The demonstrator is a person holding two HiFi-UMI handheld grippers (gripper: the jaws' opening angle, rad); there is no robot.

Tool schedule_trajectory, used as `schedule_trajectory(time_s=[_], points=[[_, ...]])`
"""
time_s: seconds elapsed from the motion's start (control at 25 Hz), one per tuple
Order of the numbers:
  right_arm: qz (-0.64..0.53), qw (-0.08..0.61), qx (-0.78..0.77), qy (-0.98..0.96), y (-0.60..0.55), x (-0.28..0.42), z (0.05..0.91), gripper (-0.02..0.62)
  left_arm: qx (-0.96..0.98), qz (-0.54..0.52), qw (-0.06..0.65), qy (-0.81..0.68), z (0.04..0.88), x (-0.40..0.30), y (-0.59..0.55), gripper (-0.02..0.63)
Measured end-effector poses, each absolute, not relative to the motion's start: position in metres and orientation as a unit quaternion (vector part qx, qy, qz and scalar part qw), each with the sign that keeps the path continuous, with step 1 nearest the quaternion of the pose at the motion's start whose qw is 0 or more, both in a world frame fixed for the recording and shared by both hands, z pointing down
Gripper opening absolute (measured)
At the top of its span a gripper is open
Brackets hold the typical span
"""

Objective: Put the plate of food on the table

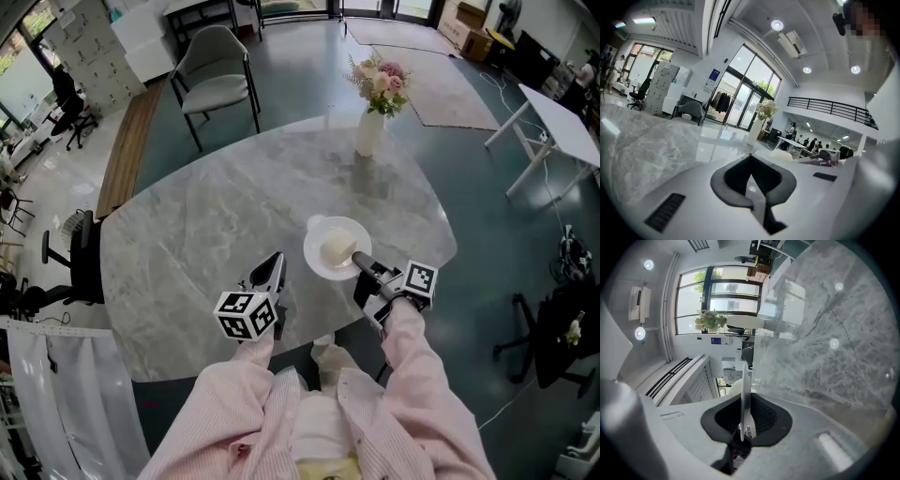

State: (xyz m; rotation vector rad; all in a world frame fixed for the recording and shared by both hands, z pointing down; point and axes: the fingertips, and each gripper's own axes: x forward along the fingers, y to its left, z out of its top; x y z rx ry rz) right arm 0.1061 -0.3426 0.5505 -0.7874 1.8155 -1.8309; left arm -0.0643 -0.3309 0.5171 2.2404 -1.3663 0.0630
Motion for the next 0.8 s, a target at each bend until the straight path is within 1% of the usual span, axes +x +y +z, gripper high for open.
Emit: schedule_trajectory(time_s=[0.48, 0.8], points=[[-0.668, 0.195, -0.299, 0.653, -0.391, 0.117, 0.599, 0.029, 0.802, 0.057, 0.304, -0.511, 0.569, -0.048, -0.373, -0.005], [-0.669, 0.194, -0.31, 0.647, -0.414, 0.111, 0.62, 0.029, 0.79, 0.082, 0.335, -0.507, 0.598, -0.047, -0.387, -0.005]])
